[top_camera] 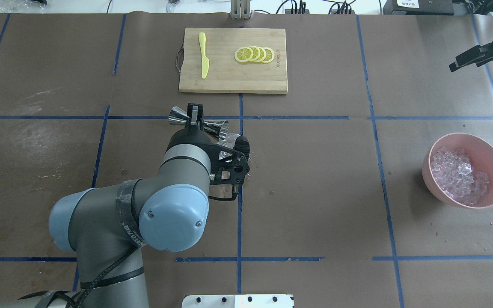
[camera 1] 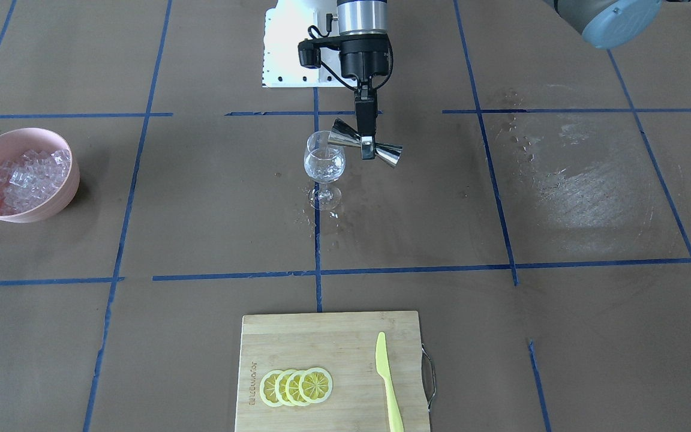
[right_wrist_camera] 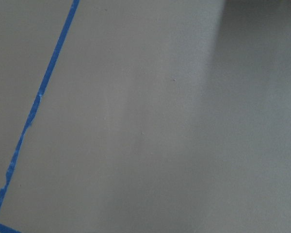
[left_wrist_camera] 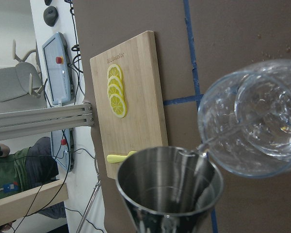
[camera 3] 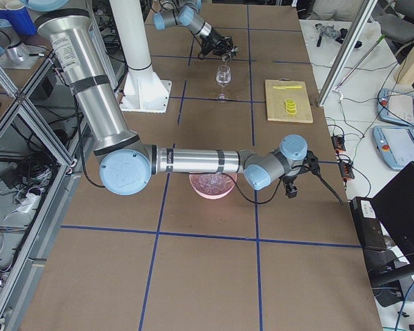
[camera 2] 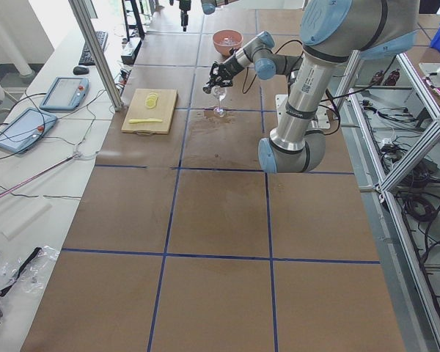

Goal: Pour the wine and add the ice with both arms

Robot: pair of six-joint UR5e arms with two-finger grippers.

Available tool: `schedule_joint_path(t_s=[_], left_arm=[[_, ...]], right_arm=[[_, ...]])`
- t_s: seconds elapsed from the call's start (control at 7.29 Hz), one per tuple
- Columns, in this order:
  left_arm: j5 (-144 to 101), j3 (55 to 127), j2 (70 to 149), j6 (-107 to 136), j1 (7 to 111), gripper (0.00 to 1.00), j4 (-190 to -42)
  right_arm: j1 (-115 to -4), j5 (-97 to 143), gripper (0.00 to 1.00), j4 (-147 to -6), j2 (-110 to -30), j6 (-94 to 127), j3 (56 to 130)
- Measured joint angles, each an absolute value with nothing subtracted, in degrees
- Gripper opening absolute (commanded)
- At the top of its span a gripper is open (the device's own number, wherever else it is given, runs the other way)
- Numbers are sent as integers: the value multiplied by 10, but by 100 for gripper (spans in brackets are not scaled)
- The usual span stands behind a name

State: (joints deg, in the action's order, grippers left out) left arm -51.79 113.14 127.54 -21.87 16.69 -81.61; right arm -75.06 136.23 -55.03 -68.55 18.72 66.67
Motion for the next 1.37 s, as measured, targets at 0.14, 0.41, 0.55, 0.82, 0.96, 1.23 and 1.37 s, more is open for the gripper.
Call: schedule_joint_path(t_s=[0.14,0.41,0.55,0.82,0.96,1.23,1.37], left_arm=[[-513,1133,1274,-198,165,0,-819],[-508,1149,1264,-103,166,0,-830],[-505,1165,1244,-35,169,0,-853],[-506,1185,1181,98,172,0,-945],[-513,1187,1135,173,172,0,-1024],[-533,1187,1041,267,174,0,-1181],[-537,1186,998,313,175,0,-1224]], right_arm=[[-751,1362,100,-550,-685,187,667],[-751,1360,100,-550,-682,187,667],[-751,1360,100,-550,-681,187,668],[-751,1359,100,-550,-681,186,668],[-751,1359,100,-550,-681,186,669],[-751,1359,100,-550,-681,186,668],[-751,1359,100,-550,-681,186,668]])
